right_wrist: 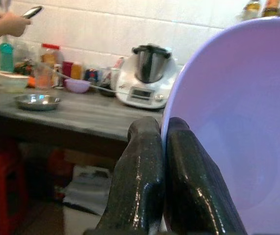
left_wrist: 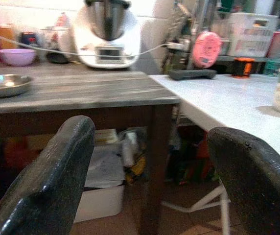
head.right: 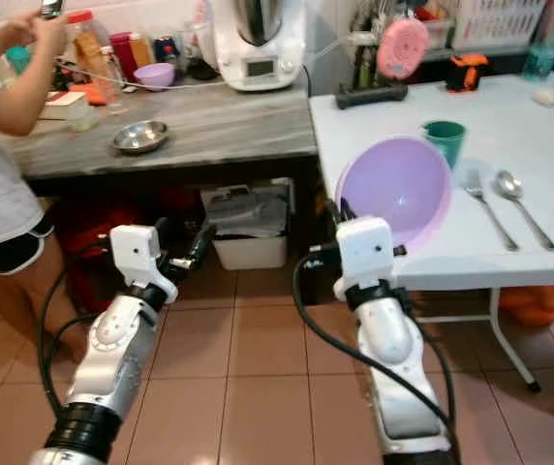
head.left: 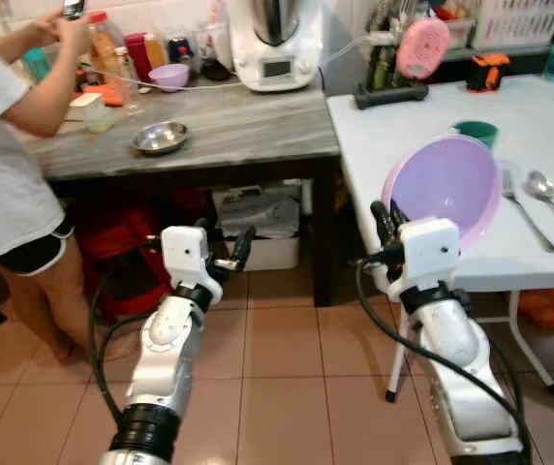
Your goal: Setting the table
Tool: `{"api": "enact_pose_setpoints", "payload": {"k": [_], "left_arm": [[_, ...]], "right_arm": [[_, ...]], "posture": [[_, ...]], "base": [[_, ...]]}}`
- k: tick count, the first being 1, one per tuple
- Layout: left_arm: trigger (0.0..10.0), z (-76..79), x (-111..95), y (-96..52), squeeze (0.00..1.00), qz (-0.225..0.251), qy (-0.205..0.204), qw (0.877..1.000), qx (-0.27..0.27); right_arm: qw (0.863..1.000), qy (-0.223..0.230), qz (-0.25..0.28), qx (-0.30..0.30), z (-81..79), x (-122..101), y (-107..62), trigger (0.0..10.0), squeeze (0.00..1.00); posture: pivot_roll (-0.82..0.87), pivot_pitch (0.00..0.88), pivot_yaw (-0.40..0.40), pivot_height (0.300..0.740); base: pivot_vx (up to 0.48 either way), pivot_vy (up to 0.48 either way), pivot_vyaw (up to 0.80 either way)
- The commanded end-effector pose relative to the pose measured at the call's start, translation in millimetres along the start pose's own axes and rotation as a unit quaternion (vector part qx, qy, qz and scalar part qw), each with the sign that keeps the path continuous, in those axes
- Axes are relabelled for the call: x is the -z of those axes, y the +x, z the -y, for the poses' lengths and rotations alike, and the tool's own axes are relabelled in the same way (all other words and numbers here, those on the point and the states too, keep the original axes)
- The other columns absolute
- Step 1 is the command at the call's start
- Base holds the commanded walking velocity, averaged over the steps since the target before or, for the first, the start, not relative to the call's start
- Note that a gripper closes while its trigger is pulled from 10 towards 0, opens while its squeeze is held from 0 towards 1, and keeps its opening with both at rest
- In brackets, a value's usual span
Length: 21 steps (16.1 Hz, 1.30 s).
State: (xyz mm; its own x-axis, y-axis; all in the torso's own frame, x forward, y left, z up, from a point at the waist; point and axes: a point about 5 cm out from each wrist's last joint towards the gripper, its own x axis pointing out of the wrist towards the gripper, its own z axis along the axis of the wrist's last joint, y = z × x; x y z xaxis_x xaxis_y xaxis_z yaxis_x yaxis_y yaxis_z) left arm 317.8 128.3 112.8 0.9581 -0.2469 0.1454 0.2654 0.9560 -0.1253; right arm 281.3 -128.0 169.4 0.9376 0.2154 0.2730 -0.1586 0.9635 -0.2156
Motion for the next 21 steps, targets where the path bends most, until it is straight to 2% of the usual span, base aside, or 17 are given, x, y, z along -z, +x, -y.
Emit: {"api": "enact_pose_setpoints", "payload": {"k": [1,5,14,18,19,21], "left_arm": [[10.0,-4.9,-0.3,-0.8,0.0,-0.001,0.005,1.0,-0.008],[10.0,-4.3,0.3,-0.8,0.0,-0.002,0.006,1.0,-0.009],[10.0,-5.1,1.9,-0.7,0.0,-0.005,0.007,1.0,-0.015],[10.0,-10.5,0.3,-3.1,0.0,0.0,0.029,0.999,-0.034],[10.0,-15.0,1.8,-7.8,0.0,-0.003,0.038,0.998,-0.042],[10.0,-31.3,8.6,-27.7,0.0,-0.017,0.061,0.995,-0.074]], "right_arm": [[1.0,0.003,0.015,-0.011,-5.4,-6.5,2.1,10.0,0.0],[1.0,0.001,0.016,-0.014,-5.2,-7.0,1.6,10.0,0.0],[1.0,0.0,0.015,-0.021,-5.5,-6.4,1.0,10.0,0.0],[1.0,0.0,0.015,-0.023,-5.7,-6.4,0.5,10.0,0.0],[1.0,-0.001,0.015,-0.023,-4.8,-6.2,-0.4,10.0,0.0],[1.0,-0.006,0.007,-0.017,1.4,-3.2,-6.1,10.0,0.0]], "posture": [[-0.13,0.003,0.123,0.74],[-0.13,0.006,0.12,0.74],[-0.14,0.0,0.115,0.74],[-0.14,0.0,0.112,0.74],[-0.14,0.0,0.112,0.74],[-0.14,0.002,0.11,0.74]], "base": [[0.0,0.334,0.0],[0.0,0.333,0.0],[0.0,0.336,0.45],[0.0,0.0,0.1],[0.0,0.0,0.0],[0.0,0.0,0.0]]}}
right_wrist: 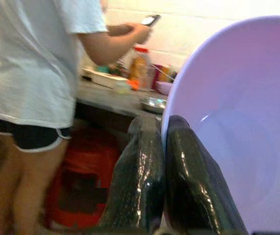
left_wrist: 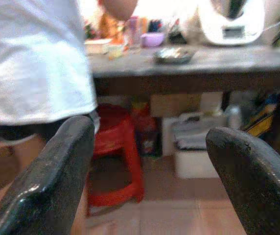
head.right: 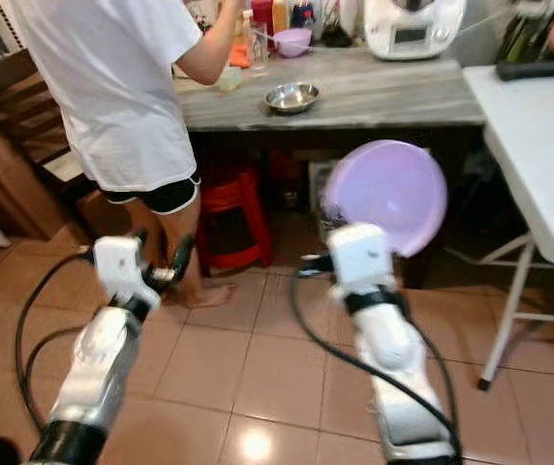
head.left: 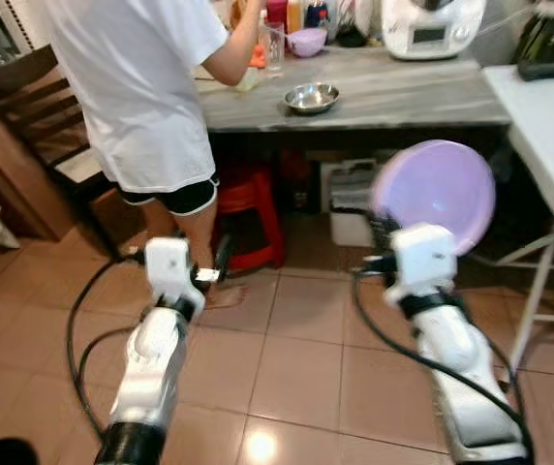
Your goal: Setting the table
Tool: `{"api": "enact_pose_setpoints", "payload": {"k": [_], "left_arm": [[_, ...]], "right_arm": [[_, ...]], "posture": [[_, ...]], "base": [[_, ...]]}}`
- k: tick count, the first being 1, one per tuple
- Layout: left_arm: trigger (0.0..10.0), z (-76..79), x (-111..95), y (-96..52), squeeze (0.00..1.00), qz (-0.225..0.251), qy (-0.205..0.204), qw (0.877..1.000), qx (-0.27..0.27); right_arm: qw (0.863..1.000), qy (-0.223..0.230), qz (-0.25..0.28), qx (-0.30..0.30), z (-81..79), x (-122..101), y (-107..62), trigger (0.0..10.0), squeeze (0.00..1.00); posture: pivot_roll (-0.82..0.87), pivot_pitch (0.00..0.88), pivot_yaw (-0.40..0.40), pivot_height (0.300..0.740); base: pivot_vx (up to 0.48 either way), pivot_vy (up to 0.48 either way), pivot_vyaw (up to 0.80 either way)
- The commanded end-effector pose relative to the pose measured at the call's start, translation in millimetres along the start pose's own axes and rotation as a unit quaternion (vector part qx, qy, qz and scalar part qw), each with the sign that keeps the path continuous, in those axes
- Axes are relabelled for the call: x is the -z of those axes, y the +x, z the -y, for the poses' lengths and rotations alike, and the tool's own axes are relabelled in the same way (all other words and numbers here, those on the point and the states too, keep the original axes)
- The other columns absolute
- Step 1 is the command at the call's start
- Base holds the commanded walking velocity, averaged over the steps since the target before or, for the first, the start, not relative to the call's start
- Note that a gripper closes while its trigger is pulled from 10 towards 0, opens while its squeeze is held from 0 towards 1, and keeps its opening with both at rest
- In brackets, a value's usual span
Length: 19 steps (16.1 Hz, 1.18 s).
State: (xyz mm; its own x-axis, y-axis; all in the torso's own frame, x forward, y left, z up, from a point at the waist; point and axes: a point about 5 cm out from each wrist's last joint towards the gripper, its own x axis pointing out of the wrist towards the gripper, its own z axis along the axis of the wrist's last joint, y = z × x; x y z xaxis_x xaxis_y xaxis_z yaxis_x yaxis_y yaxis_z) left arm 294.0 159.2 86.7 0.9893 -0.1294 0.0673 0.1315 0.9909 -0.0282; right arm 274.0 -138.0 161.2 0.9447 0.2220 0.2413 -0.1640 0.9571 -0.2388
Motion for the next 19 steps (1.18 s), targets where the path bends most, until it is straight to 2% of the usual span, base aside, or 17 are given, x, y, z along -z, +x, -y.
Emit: {"api": "enact_pose_setpoints", "payload": {"k": [1,5,7,12,15,19], "left_arm": [[10.0,-15.0,-3.7,-6.1,0.0,0.008,0.017,0.999,-0.027],[10.0,-31.2,7.6,-31.6,0.0,-0.015,0.033,0.998,-0.053],[10.0,-33.5,12.0,-39.8,0.0,-0.024,0.035,0.997,-0.059],[10.0,-31.4,12.9,-42.6,0.0,-0.031,0.024,0.998,-0.048],[10.0,-24.1,11.6,-41.2,0.0,-0.028,0.008,0.999,-0.015],[10.0,-14.8,8.4,-37.5,0.0,-0.025,-0.005,1.0,0.009]], "right_arm": [[1.0,0.006,0.01,-0.004,-0.4,-5.8,-2.1,10.0,0.0],[1.0,0.012,-0.024,0.014,6.6,8.2,-21.6,10.0,0.0],[0.998,0.02,-0.043,0.028,10.4,14.9,-31.1,10.0,0.0],[0.997,0.034,-0.059,0.04,12.3,19.1,-39.8,10.0,0.0],[0.997,0.035,-0.058,0.042,12.1,19.0,-39.9,10.0,0.0],[0.997,0.036,-0.061,0.042,10.3,19.7,-40.1,10.0,0.0]], "posture": [[-0.13,0.003,0.108,0.74],[-0.13,0.004,0.103,0.74],[-0.12,0.006,0.099,0.74],[-0.13,0.01,0.106,0.74],[-0.14,0.01,0.11,0.74],[-0.14,0.009,0.113,0.74]], "base": [[0.0,0.0,0.0],[0.0,0.0,0.0],[0.0,0.0,0.0],[0.0,0.0,0.0],[0.0,0.0,0.46],[0.0,0.0,0.0]]}}
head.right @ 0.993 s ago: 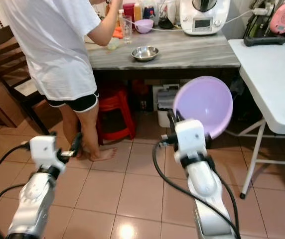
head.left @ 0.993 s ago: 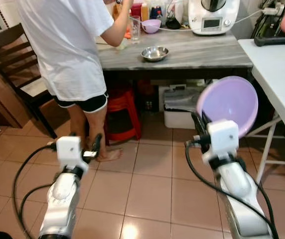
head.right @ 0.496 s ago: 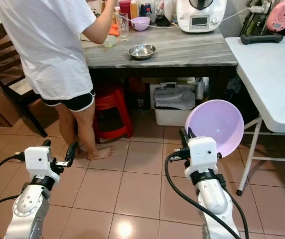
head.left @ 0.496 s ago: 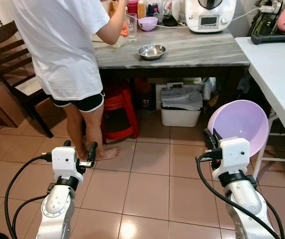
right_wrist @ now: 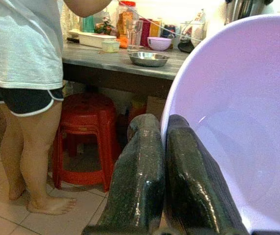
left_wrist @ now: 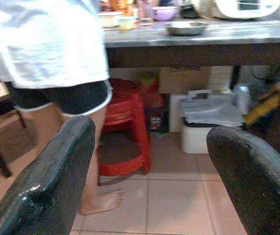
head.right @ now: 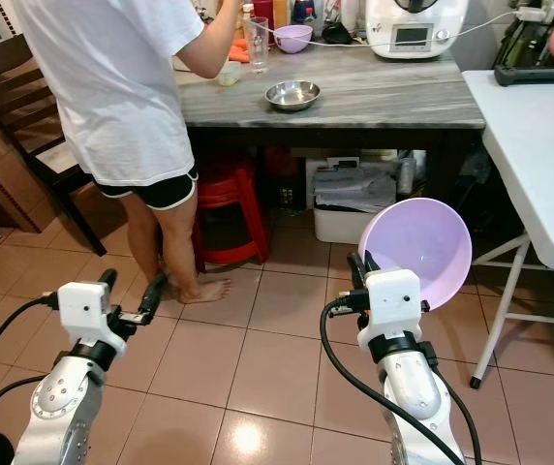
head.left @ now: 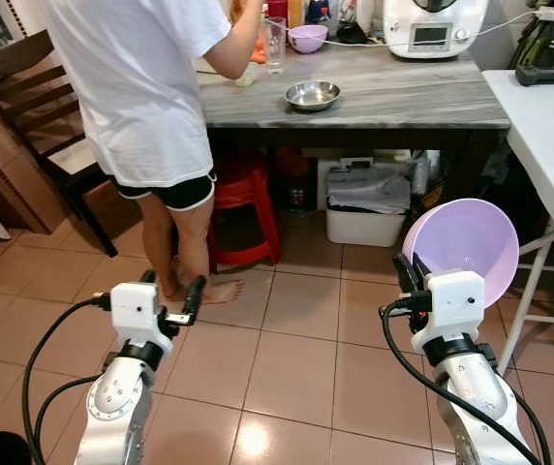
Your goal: Setting the table
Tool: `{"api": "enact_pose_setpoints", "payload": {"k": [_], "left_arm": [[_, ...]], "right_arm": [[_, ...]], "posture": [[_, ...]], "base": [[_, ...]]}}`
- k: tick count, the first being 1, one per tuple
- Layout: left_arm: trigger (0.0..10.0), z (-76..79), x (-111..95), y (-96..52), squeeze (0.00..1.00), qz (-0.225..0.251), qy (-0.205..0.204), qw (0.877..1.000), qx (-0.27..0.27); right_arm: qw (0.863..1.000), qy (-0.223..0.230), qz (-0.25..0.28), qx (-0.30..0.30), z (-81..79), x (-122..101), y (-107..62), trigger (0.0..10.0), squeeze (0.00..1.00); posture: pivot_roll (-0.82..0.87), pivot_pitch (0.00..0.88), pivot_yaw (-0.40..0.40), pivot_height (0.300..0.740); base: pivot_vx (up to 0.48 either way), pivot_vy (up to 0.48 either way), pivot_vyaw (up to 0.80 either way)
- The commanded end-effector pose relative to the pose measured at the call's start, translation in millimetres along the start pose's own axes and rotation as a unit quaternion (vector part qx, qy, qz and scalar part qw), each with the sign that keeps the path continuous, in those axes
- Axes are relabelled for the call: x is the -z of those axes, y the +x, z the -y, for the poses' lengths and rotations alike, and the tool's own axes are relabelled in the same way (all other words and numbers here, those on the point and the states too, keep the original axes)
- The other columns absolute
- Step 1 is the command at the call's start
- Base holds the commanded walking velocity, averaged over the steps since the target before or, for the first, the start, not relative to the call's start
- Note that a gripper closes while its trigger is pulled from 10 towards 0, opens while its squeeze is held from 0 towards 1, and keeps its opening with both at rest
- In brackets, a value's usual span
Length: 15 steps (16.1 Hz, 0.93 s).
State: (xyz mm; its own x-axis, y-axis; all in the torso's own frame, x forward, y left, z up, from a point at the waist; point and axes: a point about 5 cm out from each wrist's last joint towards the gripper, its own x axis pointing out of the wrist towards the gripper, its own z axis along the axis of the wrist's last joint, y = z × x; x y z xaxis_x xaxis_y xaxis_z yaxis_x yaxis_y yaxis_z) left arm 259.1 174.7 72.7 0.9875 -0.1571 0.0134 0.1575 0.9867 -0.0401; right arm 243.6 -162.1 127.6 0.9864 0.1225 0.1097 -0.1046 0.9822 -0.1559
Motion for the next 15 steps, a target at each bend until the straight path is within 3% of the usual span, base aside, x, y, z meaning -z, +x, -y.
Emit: {"api": "enact_pose_setpoints", "payload": {"k": [1,5,15], "left_arm": [[10.0,-1.2,-3.6,0.1,0.0,0.004,0.0,1.0,0.006],[10.0,1.3,-4.1,0.0,0.0,0.003,-0.004,1.0,0.015],[10.0,5.0,-4.5,1.2,0.0,0.004,-0.011,0.999,0.036]], "right_arm": [[1.0,0.001,0.015,0.003,-0.7,-8.1,1.4,10.0,0.0],[1.0,0.001,0.015,0.001,-1.7,-8.5,2.6,10.0,0.0],[1.0,0.003,0.018,-0.008,-4.8,-9.8,7.0,10.0,0.0]], "posture": [[-0.14,0.01,0.114,0.74],[-0.14,0.01,0.113,0.74],[-0.13,0.002,0.11,0.74]], "base": [[0.0,0.0,0.0],[0.06,0.0,0.0],[0.304,0.0,-0.09]]}}
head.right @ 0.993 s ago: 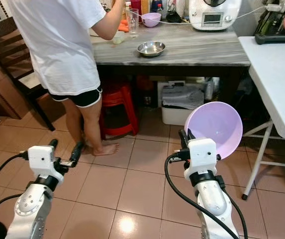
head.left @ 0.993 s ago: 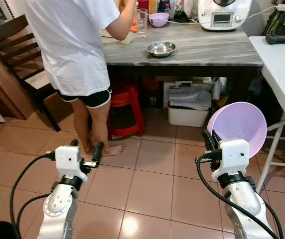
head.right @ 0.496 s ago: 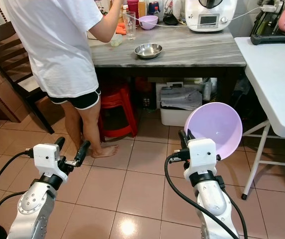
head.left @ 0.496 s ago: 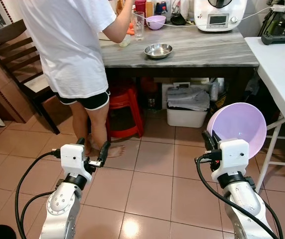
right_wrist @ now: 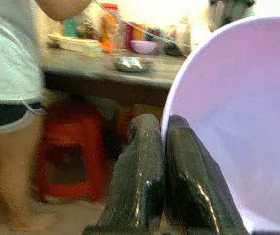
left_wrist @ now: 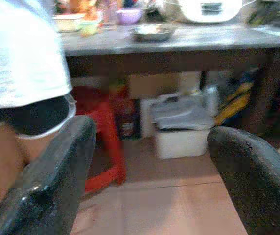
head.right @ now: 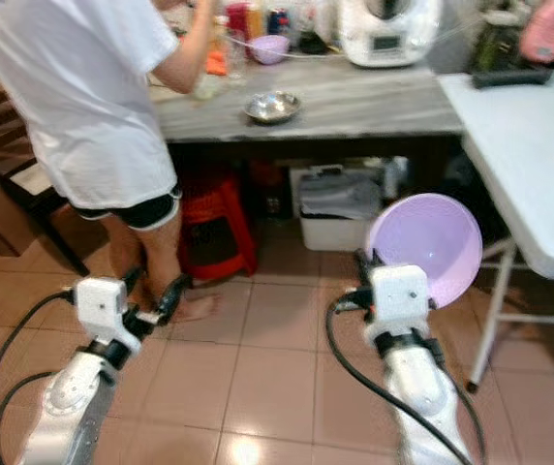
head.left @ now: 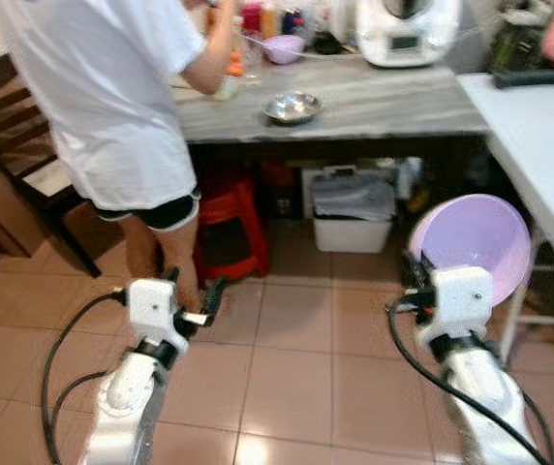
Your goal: Setting the table
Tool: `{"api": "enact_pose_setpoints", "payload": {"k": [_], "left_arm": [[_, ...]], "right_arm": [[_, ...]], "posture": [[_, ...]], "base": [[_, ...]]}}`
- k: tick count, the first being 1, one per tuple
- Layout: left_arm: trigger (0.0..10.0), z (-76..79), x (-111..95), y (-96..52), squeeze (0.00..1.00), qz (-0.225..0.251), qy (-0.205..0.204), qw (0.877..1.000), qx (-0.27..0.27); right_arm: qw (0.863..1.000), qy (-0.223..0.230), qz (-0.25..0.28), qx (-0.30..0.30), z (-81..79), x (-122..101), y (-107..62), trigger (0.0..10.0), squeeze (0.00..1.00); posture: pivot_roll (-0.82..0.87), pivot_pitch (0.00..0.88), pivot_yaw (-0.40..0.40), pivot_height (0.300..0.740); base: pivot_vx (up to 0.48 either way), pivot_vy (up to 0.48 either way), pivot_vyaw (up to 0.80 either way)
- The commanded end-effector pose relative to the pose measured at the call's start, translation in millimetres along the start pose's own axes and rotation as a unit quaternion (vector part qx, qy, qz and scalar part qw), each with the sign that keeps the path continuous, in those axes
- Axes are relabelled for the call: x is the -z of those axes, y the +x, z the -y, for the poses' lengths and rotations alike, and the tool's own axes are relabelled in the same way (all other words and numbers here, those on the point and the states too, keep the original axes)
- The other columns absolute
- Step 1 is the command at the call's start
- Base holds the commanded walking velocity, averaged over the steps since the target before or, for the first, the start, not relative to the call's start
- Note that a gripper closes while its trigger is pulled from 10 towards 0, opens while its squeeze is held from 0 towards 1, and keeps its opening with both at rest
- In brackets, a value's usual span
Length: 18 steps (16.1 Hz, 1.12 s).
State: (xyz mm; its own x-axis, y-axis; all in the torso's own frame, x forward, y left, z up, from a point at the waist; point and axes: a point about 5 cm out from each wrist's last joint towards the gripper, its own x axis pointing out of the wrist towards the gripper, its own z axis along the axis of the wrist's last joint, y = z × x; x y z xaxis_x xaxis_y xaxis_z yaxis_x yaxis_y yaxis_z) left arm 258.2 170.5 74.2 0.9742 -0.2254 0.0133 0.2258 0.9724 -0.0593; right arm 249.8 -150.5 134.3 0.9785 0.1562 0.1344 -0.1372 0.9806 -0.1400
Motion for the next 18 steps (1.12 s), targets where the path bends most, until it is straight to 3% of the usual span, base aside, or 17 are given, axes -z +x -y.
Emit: {"api": "enact_pose_setpoints", "payload": {"k": [1,6,18], "left_arm": [[10.0,0.6,-3.1,1.4,0.0,0.005,0.0,1.0,0.001],[10.0,3.2,-2.5,1.1,0.0,0.004,0.0,1.0,0.011],[10.0,8.5,-1.3,0.6,0.0,-0.001,-0.006,1.0,0.027]], "right_arm": [[1.0,-0.007,0.002,0.007,4.8,-2.3,-1.2,10.0,0.0],[1.0,-0.007,0.002,0.004,3.2,-1.9,-0.1,10.0,0.0],[1.0,-0.002,-0.001,0.0,-0.5,-0.6,0.9,10.0,0.0]], "posture": [[-0.13,0.003,0.11,0.74],[-0.13,0.003,0.113,0.74],[-0.13,0.009,0.116,0.74]], "base": [[0.315,0.0,0.0],[0.315,0.0,0.0],[0.316,0.0,-0.63]]}}
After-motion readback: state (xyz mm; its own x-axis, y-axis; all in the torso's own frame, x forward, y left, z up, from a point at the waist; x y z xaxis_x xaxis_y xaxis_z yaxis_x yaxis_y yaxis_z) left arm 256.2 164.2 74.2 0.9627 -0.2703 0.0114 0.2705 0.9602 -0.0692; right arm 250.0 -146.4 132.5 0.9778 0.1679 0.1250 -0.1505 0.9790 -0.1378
